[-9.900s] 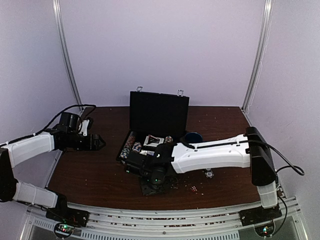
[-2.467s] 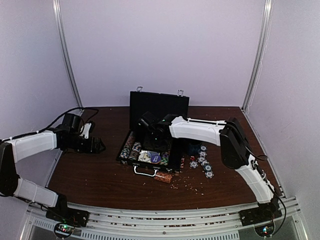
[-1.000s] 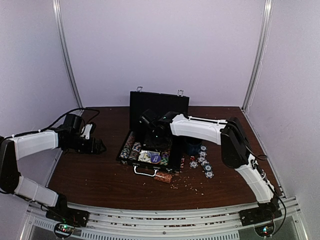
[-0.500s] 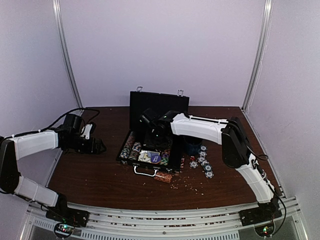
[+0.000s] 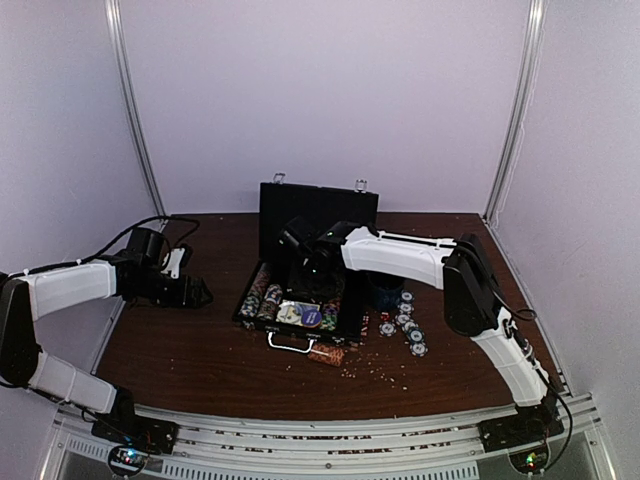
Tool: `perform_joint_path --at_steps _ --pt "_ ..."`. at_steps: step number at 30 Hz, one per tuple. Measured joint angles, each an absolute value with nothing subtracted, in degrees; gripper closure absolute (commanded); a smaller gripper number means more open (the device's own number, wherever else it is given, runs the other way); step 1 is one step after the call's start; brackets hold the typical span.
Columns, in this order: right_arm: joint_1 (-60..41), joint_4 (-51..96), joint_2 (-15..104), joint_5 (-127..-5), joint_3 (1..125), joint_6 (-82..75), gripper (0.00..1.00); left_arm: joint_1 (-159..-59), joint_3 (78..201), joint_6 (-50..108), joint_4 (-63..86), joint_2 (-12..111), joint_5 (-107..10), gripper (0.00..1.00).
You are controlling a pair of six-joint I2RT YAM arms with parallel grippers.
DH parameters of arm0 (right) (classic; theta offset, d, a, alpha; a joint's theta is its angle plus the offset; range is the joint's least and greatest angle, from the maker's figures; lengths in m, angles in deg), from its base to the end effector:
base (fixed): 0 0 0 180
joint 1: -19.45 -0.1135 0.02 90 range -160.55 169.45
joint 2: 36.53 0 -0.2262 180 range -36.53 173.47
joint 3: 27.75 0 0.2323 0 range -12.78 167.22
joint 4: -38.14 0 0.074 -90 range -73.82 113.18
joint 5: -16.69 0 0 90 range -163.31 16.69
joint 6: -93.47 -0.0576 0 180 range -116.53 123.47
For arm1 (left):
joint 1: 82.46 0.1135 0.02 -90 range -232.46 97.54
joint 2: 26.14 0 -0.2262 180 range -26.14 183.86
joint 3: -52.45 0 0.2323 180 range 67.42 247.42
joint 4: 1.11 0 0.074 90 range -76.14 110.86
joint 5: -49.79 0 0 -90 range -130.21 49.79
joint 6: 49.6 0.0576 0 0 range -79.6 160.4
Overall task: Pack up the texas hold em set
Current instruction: Place the dice in the slot.
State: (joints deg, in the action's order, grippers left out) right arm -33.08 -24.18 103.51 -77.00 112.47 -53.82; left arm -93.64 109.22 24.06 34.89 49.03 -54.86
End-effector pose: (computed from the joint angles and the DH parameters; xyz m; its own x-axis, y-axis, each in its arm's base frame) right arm 0.2993 0.3844 0.1433 -0.9417 0.1517 -0.3004 0.0344 0.9314 0.3625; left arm 0.2503 -0.0643 0.1534 -0.8589 -0.1077 -0.5008 0.0942 0.9278 -0.3611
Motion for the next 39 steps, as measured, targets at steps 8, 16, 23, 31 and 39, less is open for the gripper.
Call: perform_joint_path --at_steps 8,16,23,31,39 --pt "-33.08 -24.02 103.51 -76.69 112.45 -53.58 0.39 -93.64 109.22 24.06 34.89 49.05 -54.95 0.13" --pt "-33.61 -21.73 103.51 -74.94 112.42 -52.01 0.27 -93.64 109.22 24.06 34.89 49.05 -55.01 0.13" --pt "-34.17 -19.35 103.51 -72.43 111.59 -50.7 0.26 -93.64 109.22 24.06 34.89 49.05 -55.01 0.13" --pt "-34.98 -18.43 103.51 -71.6 110.28 -50.35 0.26 -93.64 109.22 24.06 34.89 49.08 -55.01 0.13" --pt "-35.57 -18.12 103.41 -72.58 110.28 -50.26 0.25 -93.64 109.22 24.06 34.89 49.08 -55.01 0.13"
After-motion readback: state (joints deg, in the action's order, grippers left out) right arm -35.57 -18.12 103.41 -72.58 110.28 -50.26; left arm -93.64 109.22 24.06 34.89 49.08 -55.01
